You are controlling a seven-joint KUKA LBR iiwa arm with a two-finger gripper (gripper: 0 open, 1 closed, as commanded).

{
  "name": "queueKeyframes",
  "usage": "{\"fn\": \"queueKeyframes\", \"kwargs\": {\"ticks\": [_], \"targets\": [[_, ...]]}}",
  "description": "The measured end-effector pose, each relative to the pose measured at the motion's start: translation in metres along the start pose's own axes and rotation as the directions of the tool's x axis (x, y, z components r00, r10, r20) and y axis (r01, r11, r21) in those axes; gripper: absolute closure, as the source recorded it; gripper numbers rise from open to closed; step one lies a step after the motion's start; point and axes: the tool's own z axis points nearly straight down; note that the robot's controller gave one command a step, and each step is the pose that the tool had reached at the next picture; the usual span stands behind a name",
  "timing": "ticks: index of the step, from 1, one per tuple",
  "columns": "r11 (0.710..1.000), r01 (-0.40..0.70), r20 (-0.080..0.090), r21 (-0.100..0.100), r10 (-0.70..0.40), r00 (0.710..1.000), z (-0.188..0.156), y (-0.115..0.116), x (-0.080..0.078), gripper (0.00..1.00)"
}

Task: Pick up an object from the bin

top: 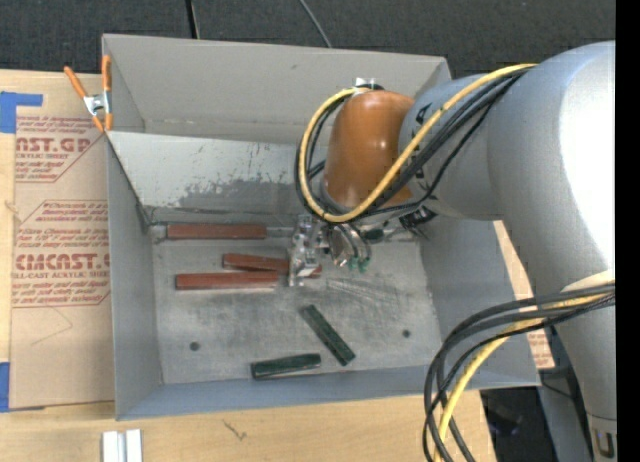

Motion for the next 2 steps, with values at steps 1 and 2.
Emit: {"fn": "queueKeyframes", "kwargs": {"ticks": [1, 2], "targets": [[1.000, 0.000, 0.000, 0.000, 0.000, 1.000, 0.000, 0.000, 0.000, 1.00], [0.999, 0.050, -0.007, 0.001, -0.050, 0.999, -0.170, 0.014, 0.042, 1.00]]}}
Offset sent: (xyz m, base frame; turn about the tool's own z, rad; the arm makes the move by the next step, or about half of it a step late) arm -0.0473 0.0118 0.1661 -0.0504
